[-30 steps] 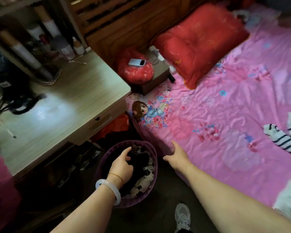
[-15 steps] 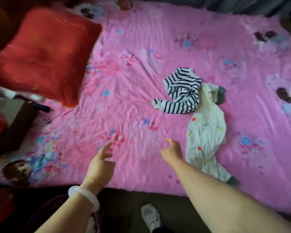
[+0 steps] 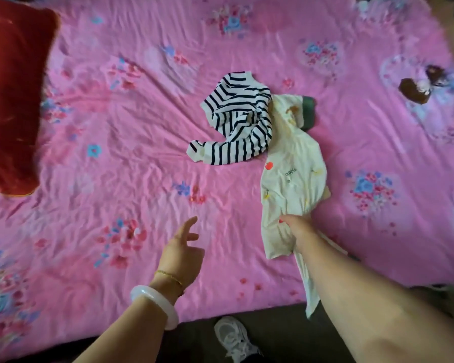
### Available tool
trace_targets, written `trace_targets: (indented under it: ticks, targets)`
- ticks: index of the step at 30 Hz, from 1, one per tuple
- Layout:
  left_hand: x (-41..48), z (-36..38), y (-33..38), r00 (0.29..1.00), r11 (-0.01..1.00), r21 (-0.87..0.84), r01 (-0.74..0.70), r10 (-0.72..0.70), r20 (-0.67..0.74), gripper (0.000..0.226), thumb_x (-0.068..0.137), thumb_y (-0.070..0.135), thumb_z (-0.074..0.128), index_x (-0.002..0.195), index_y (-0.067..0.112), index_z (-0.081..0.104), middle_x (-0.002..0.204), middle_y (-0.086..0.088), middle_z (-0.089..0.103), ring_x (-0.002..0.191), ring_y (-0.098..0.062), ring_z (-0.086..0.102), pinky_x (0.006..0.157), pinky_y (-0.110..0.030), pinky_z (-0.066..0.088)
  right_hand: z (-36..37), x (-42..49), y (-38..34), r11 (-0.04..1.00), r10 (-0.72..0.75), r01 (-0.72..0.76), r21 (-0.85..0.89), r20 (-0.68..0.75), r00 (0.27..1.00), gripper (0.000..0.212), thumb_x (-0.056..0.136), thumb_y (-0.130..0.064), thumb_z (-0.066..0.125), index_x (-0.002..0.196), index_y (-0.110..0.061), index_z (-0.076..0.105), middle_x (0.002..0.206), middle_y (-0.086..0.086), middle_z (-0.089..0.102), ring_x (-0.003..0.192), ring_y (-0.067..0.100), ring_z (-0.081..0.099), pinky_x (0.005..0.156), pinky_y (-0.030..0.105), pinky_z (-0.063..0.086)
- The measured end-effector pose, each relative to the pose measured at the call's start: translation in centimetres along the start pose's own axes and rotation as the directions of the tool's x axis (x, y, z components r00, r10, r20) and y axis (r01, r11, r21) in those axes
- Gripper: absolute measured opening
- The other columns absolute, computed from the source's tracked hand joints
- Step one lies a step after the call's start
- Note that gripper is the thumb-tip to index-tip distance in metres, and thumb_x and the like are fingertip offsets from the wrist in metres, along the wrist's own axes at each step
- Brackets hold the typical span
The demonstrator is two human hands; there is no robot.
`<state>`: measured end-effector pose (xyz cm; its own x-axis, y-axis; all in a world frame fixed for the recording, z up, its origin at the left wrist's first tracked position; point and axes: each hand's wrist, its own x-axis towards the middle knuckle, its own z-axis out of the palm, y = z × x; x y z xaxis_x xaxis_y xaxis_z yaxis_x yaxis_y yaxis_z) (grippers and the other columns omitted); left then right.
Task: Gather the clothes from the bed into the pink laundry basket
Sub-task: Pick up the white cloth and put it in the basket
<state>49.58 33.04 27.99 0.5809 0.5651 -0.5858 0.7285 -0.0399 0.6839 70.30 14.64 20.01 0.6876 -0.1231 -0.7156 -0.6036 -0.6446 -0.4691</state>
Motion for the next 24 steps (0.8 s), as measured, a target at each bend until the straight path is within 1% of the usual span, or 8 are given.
trace_targets:
  ticks: [3, 7, 9, 11, 14, 17, 20, 24]
  targets:
    - [-0.8, -0.1, 0.7, 0.999, 0.998, 0.040, -0.038, 0.037, 0.033, 0.072, 0.082, 0.000, 0.064, 0.141, 0.032, 0.039, 0.117, -0.002, 0.059, 0.092, -0.019, 0.062, 0.077, -0.025, 0.049, 0.8, -2.6, -1.7, 0.961, -0.255, 0.261, 0.093, -0.072, 0.964, 0.013, 0.073, -0.011, 0.071, 0.068, -0.023, 0.071, 0.066, -0.009, 0.061, 0.072, 0.018, 0.061, 0.074, 0.029, 0.051]
    - [-2.7, -1.4, 3.6, 0.984, 0.983, 0.071, -0.169, 0.164, 0.075, 0.085, 0.074, 0.008, 0.078, 0.143, 0.034, 0.034, 0.128, 0.008, 0.051, 0.119, -0.011, 0.050, 0.093, -0.023, 0.041, 3.1, -11.3, -6.4, 0.885, -0.428, 0.382, 0.267, 0.143, 0.892, 0.019, 0.080, -0.006, 0.070, 0.097, -0.011, 0.074, 0.082, -0.006, 0.070, 0.072, 0.004, 0.064, 0.064, 0.007, 0.047]
    - [-3.7, -2.3, 5.6, 0.970, 0.967, 0.083, -0.242, 0.238, 0.053, 0.091, 0.070, 0.011, 0.081, 0.144, 0.028, 0.032, 0.130, 0.013, 0.045, 0.122, -0.005, 0.042, 0.100, -0.021, 0.035, 4.2, -16.1, -9.2, 0.858, -0.500, 0.424, 0.290, 0.282, 0.819, 0.023, 0.081, -0.010, 0.070, 0.104, -0.009, 0.072, 0.092, -0.003, 0.071, 0.081, 0.005, 0.065, 0.072, 0.008, 0.048]
    - [-4.8, -3.7, 7.3, 0.949, 0.945, 0.092, -0.313, 0.314, -0.001, 0.077, 0.069, 0.023, 0.077, 0.135, 0.020, 0.039, 0.126, 0.005, 0.052, 0.118, -0.011, 0.049, 0.102, -0.027, 0.039, 4.8, -20.9, -11.6, 0.839, -0.541, 0.441, 0.319, 0.404, 0.737, 0.032, 0.078, -0.018, 0.071, 0.109, -0.011, 0.072, 0.099, 0.000, 0.071, 0.091, 0.009, 0.066, 0.083, 0.016, 0.051]
    - [-7.4, -7.0, 8.6, 0.908, 0.941, 0.098, -0.324, 0.338, -0.248, 0.050, 0.066, 0.037, 0.065, 0.108, 0.015, 0.048, 0.102, -0.008, 0.061, 0.099, -0.024, 0.062, 0.087, -0.043, 0.049, 4.6, -27.9, -13.9, 0.799, -0.592, 0.524, 0.296, 0.539, 0.599, 0.052, 0.069, -0.031, 0.068, 0.118, -0.012, 0.068, 0.115, 0.005, 0.070, 0.109, 0.015, 0.064, 0.100, 0.032, 0.048]
    - [-11.6, -10.9, 9.2, 0.807, 0.947, 0.186, -0.262, 0.321, -0.497, 0.026, 0.078, 0.013, 0.063, 0.103, 0.015, 0.061, 0.099, -0.006, 0.065, 0.092, -0.027, 0.063, 0.073, -0.031, 0.046, 3.6, -34.0, -14.3, 0.716, -0.629, 0.650, 0.257, 0.642, 0.439, 0.046, 0.080, -0.019, 0.070, 0.122, -0.002, 0.063, 0.120, 0.016, 0.066, 0.112, 0.022, 0.062, 0.101, 0.036, 0.046]
    - [-16.6, -14.8, 9.4, 0.784, 0.983, 0.098, -0.154, 0.181, -0.594, 0.014, 0.082, 0.004, 0.060, 0.086, 0.017, 0.060, 0.076, 0.004, 0.062, 0.076, -0.024, 0.060, 0.063, -0.028, 0.038, 2.4, -38.8, -14.1, 0.602, -0.635, 0.772, 0.205, 0.709, 0.307, 0.055, 0.078, -0.021, 0.069, 0.131, -0.011, 0.057, 0.127, 0.006, 0.063, 0.115, 0.013, 0.059, 0.102, 0.029, 0.046]
    - [-23.5, -19.5, 8.4, 0.723, 0.983, -0.017, -0.182, 0.122, -0.680, 0.006, 0.080, 0.013, 0.068, 0.079, 0.019, 0.066, 0.070, 0.001, 0.069, 0.072, -0.020, 0.064, 0.067, -0.038, 0.051, 1.1, -43.9, -13.7, 0.405, -0.606, 0.898, 0.173, 0.786, 0.121, 0.059, 0.065, -0.024, 0.058, 0.124, -0.029, 0.059, 0.105, -0.010, 0.069, 0.095, 0.002, 0.063, 0.086, 0.023, 0.051]
